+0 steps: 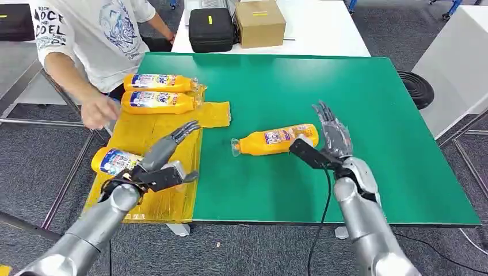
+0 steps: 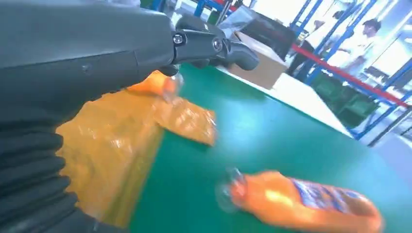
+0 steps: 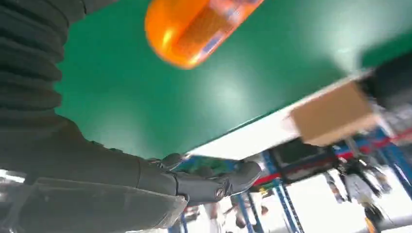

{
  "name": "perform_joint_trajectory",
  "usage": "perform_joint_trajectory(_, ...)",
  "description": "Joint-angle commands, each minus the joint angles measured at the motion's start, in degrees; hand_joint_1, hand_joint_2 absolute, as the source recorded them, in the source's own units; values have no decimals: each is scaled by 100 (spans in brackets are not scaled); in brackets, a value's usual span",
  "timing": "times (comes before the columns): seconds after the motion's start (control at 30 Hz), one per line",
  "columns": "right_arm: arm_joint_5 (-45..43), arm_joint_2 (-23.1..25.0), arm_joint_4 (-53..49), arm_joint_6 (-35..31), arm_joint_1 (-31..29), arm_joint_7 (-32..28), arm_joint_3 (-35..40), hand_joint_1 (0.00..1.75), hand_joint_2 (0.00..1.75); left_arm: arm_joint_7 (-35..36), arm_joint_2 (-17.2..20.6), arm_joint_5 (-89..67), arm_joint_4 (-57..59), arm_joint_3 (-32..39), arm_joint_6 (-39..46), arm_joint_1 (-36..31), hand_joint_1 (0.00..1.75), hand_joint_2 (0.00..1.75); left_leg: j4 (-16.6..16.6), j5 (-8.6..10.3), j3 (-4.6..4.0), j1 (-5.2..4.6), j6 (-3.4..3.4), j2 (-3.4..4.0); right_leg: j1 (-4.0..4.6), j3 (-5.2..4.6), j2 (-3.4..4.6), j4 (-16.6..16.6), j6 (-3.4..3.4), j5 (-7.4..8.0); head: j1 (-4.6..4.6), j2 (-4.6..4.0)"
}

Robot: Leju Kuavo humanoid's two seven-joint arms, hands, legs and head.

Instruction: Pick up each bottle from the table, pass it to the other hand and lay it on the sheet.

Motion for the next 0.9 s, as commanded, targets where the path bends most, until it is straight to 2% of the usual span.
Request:
perform_joint_trajectory(0.03, 505, -290, 3227, 579, -1925, 195, 963, 0, 175, 72, -251, -70, -177, 487, 64, 341, 0, 175, 4, -14, 29, 6, -2, 29, 10, 25, 19, -4, -22, -3, 2, 0)
perform_joint_trajectory(0.07, 571, -275, 3308, 612, -1986, 233, 1028, 0, 175, 69, -246, -70, -159, 514, 58, 344, 0, 175, 2, -6, 17, 3, 0, 11, 6, 15, 4, -1, -14, -3, 2, 0)
perform_joint_trajectory(0.27, 703, -130, 3681, 877, -2316, 340, 1212, 0, 175, 49, -261, -92, -148, 632, 59, 390, 0, 175, 2, -3, 7, 10, 2, 8, 14, 5, 4, 1, -8, -1, 2, 0)
perform_joint_trajectory(0.6, 893, 202, 3941, 1210, -2750, 427, 1546, 0, 175, 145, -300, -126, -218, 683, 128, 469, 0, 175, 6, -12, 13, 9, -2, 22, 13, 10, 14, 6, -18, -6, 0, 0)
perform_joint_trajectory(0.9, 1019, 15, 4121, 1171, -2773, 773, 1603, 0, 175, 132, -435, -165, 126, 644, 130, 349, 0, 175, 3, -5, 4, 10, 1, 1, 14, 5, -5, 1, -10, -5, 0, 0)
